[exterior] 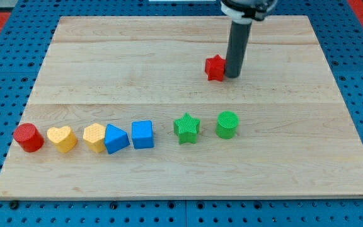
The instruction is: Slide the red star to the top left corner of the board
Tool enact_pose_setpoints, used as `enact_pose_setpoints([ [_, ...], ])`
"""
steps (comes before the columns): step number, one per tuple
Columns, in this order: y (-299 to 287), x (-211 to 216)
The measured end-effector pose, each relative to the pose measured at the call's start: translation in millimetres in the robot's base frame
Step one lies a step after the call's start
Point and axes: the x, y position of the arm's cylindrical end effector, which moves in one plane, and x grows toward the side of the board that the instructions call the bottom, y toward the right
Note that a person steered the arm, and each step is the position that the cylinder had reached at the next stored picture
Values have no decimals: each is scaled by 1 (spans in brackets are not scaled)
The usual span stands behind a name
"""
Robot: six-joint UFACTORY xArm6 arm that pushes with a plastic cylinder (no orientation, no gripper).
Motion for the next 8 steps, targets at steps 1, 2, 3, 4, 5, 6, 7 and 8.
enact_pose_setpoints([
  [1,-67,-29],
  [2,-140,-32],
  [3,-117,-21],
  [4,-147,2],
  [5,-200,-24],
  [6,-233,-47],
  [7,-220,-42],
  [8,-246,-19],
])
